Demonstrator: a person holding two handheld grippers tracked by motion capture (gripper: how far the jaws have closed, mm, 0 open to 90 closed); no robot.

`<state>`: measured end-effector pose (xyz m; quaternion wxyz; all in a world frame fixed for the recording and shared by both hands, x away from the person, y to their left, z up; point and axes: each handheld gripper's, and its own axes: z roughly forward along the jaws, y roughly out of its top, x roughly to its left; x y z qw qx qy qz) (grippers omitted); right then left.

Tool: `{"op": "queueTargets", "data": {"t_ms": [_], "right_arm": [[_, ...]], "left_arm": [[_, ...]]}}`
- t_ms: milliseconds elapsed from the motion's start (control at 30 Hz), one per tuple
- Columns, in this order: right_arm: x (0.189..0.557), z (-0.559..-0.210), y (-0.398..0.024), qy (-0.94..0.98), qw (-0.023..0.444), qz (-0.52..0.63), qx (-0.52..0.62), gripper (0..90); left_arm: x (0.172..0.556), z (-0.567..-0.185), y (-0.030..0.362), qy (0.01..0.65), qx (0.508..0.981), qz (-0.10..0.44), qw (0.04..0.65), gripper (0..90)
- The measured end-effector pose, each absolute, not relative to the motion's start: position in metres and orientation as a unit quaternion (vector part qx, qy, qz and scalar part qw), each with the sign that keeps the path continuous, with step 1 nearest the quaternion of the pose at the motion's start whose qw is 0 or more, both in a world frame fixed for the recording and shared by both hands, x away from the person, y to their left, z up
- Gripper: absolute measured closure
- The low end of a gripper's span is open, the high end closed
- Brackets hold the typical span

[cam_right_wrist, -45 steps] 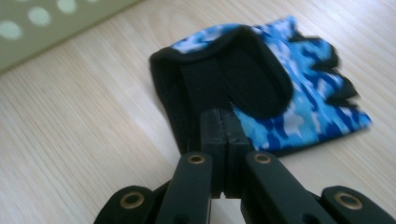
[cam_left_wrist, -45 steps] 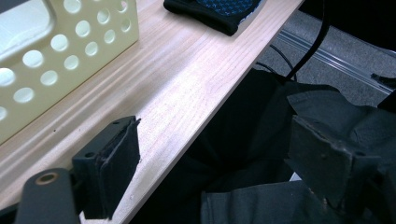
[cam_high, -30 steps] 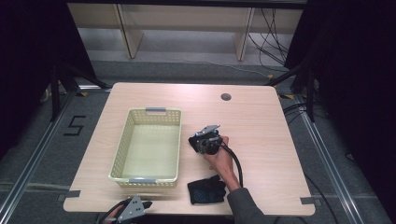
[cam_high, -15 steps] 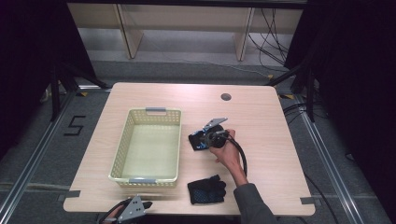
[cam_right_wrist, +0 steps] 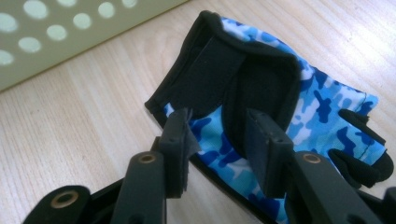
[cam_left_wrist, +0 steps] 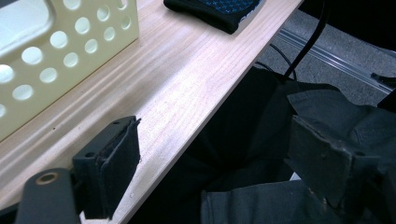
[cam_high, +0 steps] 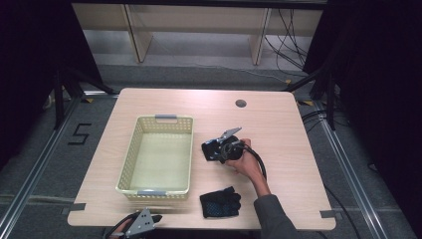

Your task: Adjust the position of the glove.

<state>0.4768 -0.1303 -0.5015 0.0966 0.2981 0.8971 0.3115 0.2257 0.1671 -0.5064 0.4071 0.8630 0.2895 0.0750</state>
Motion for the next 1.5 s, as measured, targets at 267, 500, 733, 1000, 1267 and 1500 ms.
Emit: {"op": "queueTargets", "data": {"t_ms": [267, 500, 733, 1000, 1267, 1500], "right_arm": [[0.473, -0.498, -0.130, 0.904, 0.096, 0.298, 0.292, 88.9], [0.473, -0.495, -0.131, 0.904, 0.104, 0.300, 0.287, 89.6], [0.464, -0.469, -0.137, 0.893, 0.124, 0.326, 0.283, 89.7], [0.436, -0.440, -0.146, 0.883, 0.136, 0.368, 0.256, 89.7], [0.402, -0.423, -0.154, 0.881, 0.115, 0.393, 0.238, 89.7], [0.373, -0.424, -0.159, 0.880, 0.091, 0.411, 0.221, 89.6]], "left_arm": [[0.226, -0.507, 0.167, 0.290, 0.863, 0.074, 0.406, 16.6], [0.226, -0.506, 0.167, 0.291, 0.863, 0.073, 0.407, 16.7], [0.225, -0.506, 0.167, 0.301, 0.860, 0.068, 0.406, 16.7], [0.226, -0.506, 0.167, 0.293, 0.861, 0.074, 0.410, 16.7], [0.226, -0.506, 0.167, 0.292, 0.862, 0.076, 0.408, 16.7], [0.226, -0.506, 0.167, 0.292, 0.863, 0.076, 0.406, 16.7]]}}
